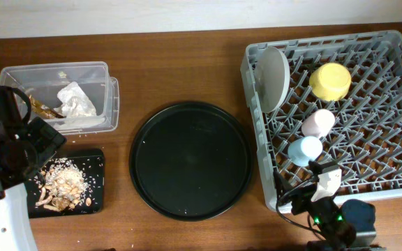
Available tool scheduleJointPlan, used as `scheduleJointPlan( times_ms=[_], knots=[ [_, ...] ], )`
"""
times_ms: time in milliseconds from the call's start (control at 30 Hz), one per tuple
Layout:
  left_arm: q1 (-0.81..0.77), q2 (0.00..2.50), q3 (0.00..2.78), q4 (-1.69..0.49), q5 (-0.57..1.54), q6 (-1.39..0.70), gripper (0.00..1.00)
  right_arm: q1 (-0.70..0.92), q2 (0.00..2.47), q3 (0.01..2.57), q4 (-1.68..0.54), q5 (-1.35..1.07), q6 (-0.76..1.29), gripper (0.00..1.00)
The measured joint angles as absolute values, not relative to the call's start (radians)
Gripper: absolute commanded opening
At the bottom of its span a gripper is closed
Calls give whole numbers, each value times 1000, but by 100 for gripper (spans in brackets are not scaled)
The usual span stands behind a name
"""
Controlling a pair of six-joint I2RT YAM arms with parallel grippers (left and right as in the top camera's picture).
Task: Sort waste into correct bins and load items into the dishwasher rack
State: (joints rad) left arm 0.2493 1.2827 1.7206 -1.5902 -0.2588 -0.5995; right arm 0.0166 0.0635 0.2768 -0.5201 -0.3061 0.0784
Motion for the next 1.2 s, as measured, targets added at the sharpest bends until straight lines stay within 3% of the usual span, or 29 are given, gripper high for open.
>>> scheduleJointPlan(
  times_ms=[267,1200],
  knots=[
    [249,1283,1721,-1590,-258,-599,99,19,14,25,-59,-230,77,99],
    [249,1283,1721,-1590,-258,-599,99,20,14,15,-65,-139,-27,99]
  ],
)
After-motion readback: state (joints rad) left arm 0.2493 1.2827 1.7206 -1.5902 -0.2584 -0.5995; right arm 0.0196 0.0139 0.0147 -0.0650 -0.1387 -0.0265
